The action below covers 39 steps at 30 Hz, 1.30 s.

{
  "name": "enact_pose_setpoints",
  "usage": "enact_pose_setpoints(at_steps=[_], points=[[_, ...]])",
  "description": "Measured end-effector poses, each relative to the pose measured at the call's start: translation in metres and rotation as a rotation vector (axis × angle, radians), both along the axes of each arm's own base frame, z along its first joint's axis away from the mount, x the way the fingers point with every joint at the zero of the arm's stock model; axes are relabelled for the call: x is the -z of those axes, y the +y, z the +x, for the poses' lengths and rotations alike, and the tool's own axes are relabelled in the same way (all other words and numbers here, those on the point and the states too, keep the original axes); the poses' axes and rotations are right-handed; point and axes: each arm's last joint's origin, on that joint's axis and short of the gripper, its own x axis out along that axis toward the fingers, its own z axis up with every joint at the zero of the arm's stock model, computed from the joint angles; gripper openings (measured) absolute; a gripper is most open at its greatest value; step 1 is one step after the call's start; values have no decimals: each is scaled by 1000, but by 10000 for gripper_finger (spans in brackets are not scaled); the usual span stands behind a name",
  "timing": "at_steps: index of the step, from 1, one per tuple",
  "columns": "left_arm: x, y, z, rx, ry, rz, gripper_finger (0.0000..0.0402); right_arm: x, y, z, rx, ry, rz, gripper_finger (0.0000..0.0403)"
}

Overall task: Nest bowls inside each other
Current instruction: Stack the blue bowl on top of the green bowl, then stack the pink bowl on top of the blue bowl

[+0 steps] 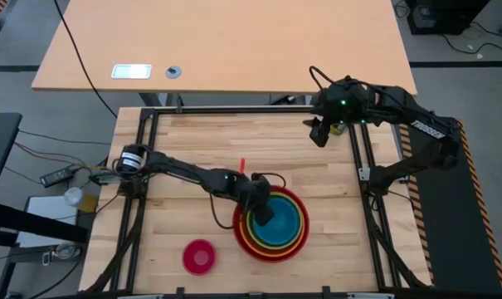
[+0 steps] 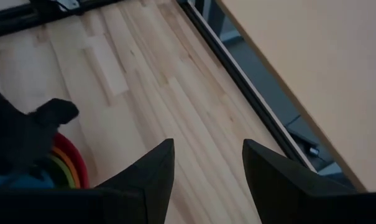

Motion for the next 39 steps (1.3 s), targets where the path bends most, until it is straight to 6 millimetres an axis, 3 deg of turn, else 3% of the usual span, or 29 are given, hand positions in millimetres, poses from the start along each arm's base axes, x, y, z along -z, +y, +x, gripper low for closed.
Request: enact_pose_setpoints(at_steps=[10, 22, 25, 29, 35, 39], points=[[6, 0, -1, -2, 55, 27, 22, -6, 10, 9, -53, -83, -20, 196], [2, -4, -4, 12, 57, 22, 119, -8, 22, 13, -103, -110, -21, 196], [-11, -4, -5, 47, 45, 64, 124, -8, 24, 13, -114, -111, -18, 196], [-45, -11, -14, 90, -26, 169, 126, -8, 28, 13, -120, -115, -6, 196], [-79, -20, -44, 74, -29, 282, 126, -8, 36, 14, -148, -112, 1, 196], [-89, -23, -68, 74, 55, 303, 126, -8, 40, 14, -157, -111, -9, 196]])
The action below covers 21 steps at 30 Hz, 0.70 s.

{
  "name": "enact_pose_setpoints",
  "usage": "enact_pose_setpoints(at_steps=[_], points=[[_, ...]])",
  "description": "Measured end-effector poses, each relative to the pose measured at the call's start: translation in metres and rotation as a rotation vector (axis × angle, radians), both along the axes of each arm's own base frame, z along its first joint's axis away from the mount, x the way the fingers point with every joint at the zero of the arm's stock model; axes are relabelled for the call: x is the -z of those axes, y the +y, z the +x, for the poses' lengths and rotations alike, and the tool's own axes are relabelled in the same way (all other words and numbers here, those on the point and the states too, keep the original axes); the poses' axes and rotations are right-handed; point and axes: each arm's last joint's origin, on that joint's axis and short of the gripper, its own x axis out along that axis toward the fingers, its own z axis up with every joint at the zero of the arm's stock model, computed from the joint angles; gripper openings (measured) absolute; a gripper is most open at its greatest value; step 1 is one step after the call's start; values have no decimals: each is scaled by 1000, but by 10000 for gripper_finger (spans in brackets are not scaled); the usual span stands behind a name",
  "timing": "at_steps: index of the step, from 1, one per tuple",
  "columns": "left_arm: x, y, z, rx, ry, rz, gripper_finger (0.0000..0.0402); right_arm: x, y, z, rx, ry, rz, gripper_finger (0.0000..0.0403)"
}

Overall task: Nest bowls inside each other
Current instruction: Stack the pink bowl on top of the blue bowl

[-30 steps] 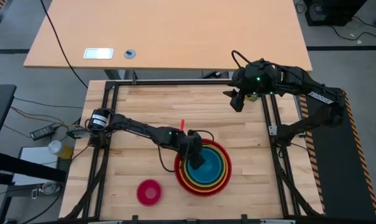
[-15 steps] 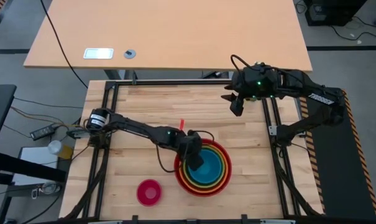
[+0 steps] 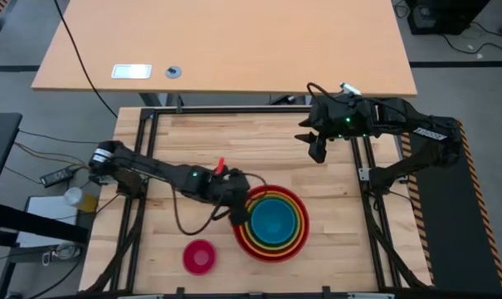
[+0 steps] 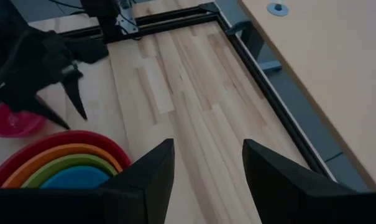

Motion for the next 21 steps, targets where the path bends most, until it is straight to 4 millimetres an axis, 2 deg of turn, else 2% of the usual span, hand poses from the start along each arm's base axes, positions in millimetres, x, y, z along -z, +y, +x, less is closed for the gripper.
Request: enact_pose_setpoints(at_steps=[5, 12, 18, 21], points=[[-7, -15, -33, 64, 137, 33, 126, 0, 5, 0, -17, 4, -3, 196], [-7, -46, -65, 177, 274, 43, 126, 0, 13, 1, -33, -6, 10, 196], [19, -72, -83, 312, 359, -59, 126, 0, 19, 1, -39, -2, -7, 196], [28, -79, -88, 347, 380, -85, 126, 0, 22, 1, -34, -5, -10, 196]])
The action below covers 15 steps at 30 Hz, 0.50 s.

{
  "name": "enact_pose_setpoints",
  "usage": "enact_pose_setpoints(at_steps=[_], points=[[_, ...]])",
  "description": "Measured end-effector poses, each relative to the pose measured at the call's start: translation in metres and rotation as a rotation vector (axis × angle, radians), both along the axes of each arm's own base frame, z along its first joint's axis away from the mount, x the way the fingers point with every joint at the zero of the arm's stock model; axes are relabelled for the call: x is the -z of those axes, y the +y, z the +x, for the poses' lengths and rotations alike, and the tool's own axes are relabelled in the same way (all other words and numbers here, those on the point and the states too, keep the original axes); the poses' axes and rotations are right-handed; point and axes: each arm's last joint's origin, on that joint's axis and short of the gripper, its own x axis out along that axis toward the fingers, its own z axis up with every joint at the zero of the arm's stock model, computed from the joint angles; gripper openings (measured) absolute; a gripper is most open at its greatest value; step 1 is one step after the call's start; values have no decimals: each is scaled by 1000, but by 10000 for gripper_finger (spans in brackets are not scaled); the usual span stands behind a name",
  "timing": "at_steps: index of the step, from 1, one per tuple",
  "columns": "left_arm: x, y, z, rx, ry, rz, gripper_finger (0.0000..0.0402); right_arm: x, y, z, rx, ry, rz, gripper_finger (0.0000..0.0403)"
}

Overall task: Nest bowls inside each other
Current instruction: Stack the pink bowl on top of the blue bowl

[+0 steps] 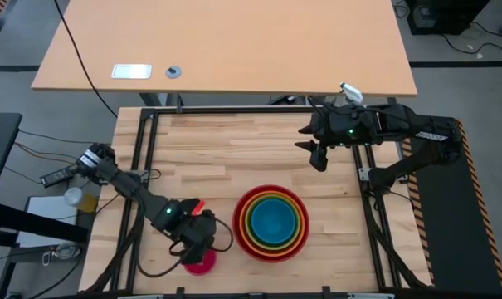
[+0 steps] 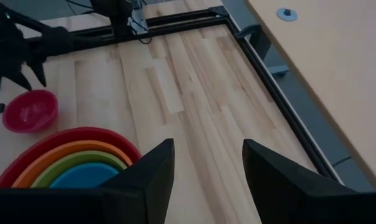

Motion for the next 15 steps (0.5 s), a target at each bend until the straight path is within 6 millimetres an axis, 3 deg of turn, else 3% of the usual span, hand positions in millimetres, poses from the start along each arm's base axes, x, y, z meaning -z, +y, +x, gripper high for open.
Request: enact_pose_setpoints(at_steps=[10, 15], points=[[55, 7, -3, -83, 99, -131, 127, -1, 7, 0, 21, -12, -17, 196], [72, 13, -1, -138, 95, -169, 152, -1, 12, 0, 9, -14, -14, 196]])
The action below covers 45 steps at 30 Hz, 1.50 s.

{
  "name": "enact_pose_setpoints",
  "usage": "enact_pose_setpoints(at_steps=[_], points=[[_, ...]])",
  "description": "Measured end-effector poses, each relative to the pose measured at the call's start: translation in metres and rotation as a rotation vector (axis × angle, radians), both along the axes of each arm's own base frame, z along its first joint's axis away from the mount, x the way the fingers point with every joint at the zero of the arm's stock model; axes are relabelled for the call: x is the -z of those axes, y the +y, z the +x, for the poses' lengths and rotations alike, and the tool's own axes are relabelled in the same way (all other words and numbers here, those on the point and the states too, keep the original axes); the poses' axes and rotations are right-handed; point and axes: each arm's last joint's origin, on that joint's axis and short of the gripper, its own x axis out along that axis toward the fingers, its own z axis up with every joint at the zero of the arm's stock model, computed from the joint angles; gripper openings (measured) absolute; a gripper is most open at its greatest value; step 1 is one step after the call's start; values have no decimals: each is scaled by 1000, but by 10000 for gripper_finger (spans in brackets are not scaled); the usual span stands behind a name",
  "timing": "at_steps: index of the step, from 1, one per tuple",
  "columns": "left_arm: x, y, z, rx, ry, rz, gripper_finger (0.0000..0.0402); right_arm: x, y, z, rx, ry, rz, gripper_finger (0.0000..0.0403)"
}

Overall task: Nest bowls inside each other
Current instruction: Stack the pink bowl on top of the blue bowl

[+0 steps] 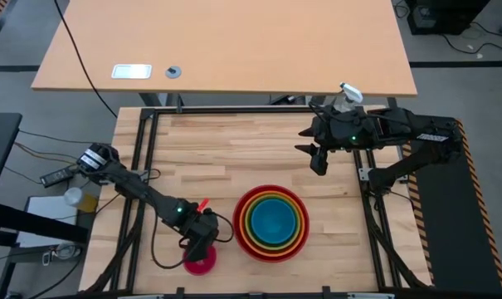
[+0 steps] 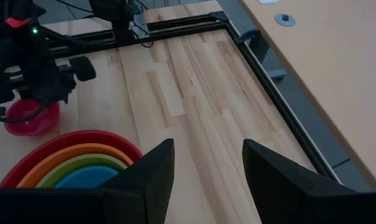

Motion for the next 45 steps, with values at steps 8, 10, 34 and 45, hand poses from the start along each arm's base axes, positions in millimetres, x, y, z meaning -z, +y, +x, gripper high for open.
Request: enact_pose_setpoints(at_steps=[8, 10, 34, 45], points=[[17, 4, -6, -43, 28, 2, 205, 0, 2, 0, 5, -1, -13, 196], [19, 5, -7, -44, 32, 5, 205, 0, 2, 0, 8, -1, -15, 196], [20, 0, -4, -8, -21, -21, 20, -1, 1, 0, 26, -9, -33, 196], [12, -2, 2, -1, -57, -45, 6, -1, 1, 0, 24, -8, -35, 196]])
